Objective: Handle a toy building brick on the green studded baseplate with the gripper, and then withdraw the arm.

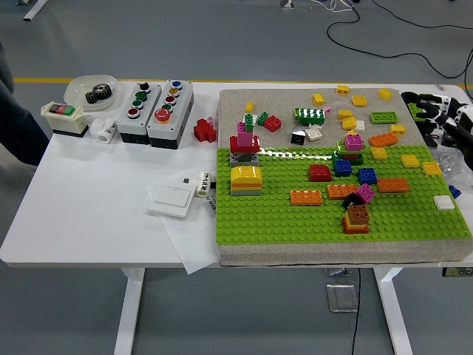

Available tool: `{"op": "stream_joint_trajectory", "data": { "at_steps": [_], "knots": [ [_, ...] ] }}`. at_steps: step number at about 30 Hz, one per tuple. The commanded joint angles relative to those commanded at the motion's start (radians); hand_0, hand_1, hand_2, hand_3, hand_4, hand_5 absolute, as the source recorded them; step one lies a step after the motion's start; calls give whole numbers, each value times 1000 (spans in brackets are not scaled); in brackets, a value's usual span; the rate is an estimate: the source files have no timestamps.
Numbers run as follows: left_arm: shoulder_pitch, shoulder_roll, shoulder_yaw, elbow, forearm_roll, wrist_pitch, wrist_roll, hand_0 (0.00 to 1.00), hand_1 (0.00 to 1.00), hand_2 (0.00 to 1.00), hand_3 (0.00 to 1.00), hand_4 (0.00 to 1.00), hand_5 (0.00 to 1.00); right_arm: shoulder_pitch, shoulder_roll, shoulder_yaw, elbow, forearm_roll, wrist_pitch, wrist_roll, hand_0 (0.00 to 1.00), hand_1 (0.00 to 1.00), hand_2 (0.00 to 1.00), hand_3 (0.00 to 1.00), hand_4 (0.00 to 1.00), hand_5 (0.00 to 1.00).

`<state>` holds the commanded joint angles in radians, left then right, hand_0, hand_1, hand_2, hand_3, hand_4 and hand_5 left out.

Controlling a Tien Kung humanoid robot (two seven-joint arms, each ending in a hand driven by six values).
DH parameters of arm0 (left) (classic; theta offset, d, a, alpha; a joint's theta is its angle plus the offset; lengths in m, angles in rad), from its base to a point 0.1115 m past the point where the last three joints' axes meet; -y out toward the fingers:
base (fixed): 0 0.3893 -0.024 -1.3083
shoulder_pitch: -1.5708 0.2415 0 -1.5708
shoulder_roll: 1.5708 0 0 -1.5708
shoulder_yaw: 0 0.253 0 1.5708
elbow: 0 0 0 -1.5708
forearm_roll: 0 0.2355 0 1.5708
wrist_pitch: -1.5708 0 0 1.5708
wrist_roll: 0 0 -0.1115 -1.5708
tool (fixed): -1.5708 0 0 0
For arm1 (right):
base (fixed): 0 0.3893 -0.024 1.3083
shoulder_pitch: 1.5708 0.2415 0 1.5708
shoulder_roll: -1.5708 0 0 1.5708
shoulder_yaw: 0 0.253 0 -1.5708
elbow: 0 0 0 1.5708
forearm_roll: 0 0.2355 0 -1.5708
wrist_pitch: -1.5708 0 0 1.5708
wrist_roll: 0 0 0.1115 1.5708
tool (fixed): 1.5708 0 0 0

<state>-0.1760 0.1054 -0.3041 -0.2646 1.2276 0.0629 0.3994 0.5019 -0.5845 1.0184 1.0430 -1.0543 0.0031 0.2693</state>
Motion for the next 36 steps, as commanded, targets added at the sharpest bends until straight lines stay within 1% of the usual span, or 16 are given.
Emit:
{"op": "stream_joint_trajectory", "data": {
  "at_steps": [3,7,8,13,14,16,18,19,20,25,26,30,31,32,36],
  "knots": [
    [1,0,-3,0,4,-1,1,421,474,497,597,623,766,11,-6,-9,-19,-72,2,9,692,689,749,785,946,426],
    [4,1,-9,0,12,-4,3,421,474,497,597,623,766,27,-16,-21,-49,-232,-5,25,692,689,749,785,946,426],
    [6,1,-11,0,16,-5,4,421,474,497,597,622,766,33,-19,-27,-59,-284,-15,34,679,677,744,717,884,357],
    [9,3,-17,1,26,-10,5,421,474,497,597,622,766,48,-21,-41,-77,-468,-41,48,679,677,744,717,884,357],
    [10,3,-20,1,31,-13,5,421,474,498,597,622,766,54,-19,-49,-81,-510,-57,50,657,663,736,677,841,299],
    [11,4,-22,1,34,-15,5,421,474,498,597,622,766,60,-18,-58,-84,-593,-70,50,657,663,736,677,841,299],
    [12,4,-24,1,37,-17,5,421,474,498,597,622,766,67,-17,-71,-88,-660,-73,50,657,663,736,677,841,299],
    [12,4,-25,1,38,-17,5,421,474,498,597,622,766,78,-17,-88,-92,-702,-65,47,657,663,736,677,841,299],
    [12,4,-25,1,39,-17,5,423,474,501,597,621,766,83,-17,-96,-94,-733,-59,45,625,633,725,661,812,264],
    [11,3,-21,1,32,-15,3,423,474,501,597,621,766,112,-15,-135,-105,-815,-31,37,625,633,725,661,812,264],
    [10,3,-18,1,27,-14,2,423,474,501,597,621,766,127,-14,-154,-110,-837,-20,32,584,619,712,681,805,251],
    [8,3,-14,1,20,-13,0,423,474,501,597,621,766,160,-7,-197,-125,-887,1,20,584,619,712,681,805,251],
    [8,3,-13,1,19,-13,0,423,474,501,597,621,766,164,-6,-202,-127,-893,3,18,584,619,712,681,805,251],
    [8,3,-12,1,17,-13,-1,423,474,499,598,620,766,171,-5,-212,-131,-903,6,17,554,617,708,675,804,258],
    [5,4,-6,1,7,-10,-2,423,474,499,598,620,766,192,3,-239,-143,-948,18,8,554,617,708,675,804,258]
  ]
}}
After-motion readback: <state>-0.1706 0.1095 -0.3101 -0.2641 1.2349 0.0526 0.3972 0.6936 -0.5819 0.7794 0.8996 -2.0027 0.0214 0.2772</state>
